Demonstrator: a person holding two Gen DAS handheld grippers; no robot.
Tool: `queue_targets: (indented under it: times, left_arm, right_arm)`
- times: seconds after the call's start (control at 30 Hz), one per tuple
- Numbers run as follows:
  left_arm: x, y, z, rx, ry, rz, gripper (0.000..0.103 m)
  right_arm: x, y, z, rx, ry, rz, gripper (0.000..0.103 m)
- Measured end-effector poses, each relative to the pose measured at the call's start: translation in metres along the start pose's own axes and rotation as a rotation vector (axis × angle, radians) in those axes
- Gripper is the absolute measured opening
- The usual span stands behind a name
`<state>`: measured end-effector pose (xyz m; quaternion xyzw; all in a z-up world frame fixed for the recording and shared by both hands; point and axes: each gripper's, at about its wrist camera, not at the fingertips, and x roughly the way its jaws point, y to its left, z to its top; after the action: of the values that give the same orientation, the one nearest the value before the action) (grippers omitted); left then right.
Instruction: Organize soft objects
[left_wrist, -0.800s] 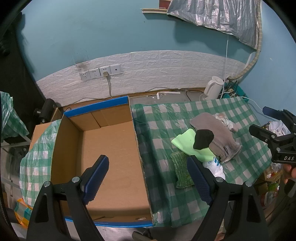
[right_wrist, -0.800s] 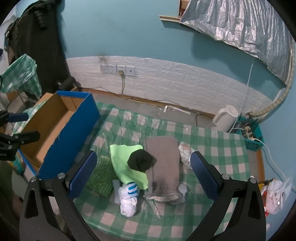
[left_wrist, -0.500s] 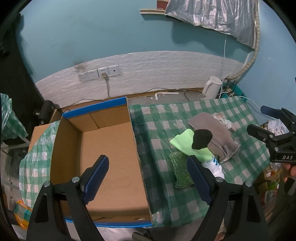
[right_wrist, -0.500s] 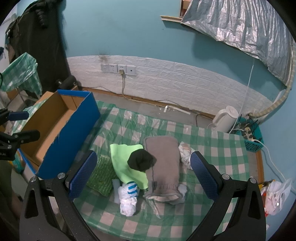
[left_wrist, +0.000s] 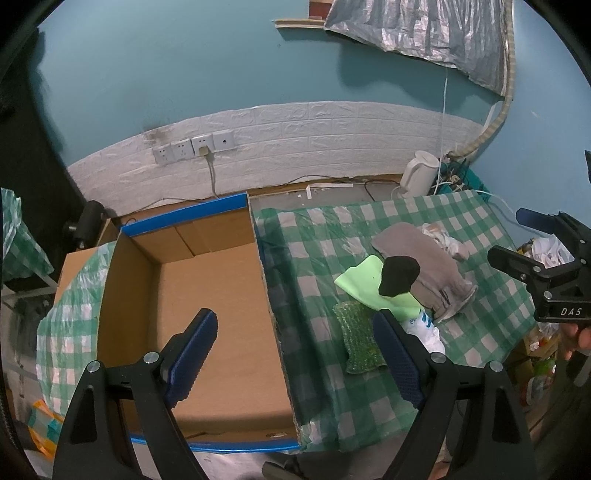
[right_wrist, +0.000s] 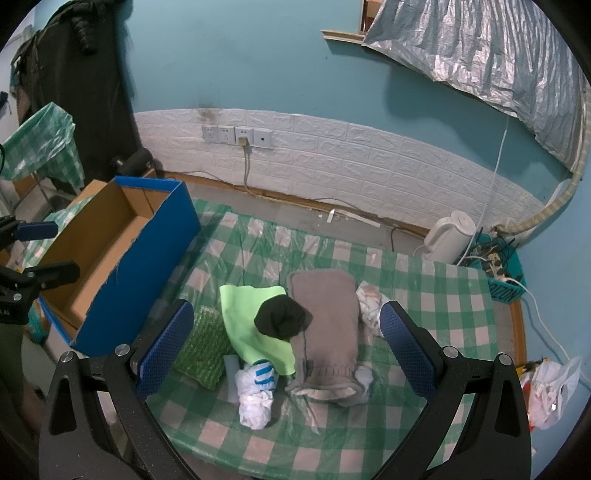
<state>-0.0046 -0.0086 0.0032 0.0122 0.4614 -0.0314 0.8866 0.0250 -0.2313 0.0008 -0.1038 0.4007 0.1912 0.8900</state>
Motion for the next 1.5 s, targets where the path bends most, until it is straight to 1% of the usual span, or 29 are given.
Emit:
queue_targets:
  times: [1.23, 1.5]
  left_arm:
    - [0.000, -0.004, -0.007, -0.004, 0.004, -0.009, 0.087]
    - [0.000, -0.011, -0.014, 0.000, 0.010, -0.010, 0.087]
  right_arm:
    - [-0.002, 0.001, -0.001, -0.006, 0.003, -0.012, 0.101]
    - [0.000, 0.001, -0.001, -0.010, 0.011, -0.011, 0.101]
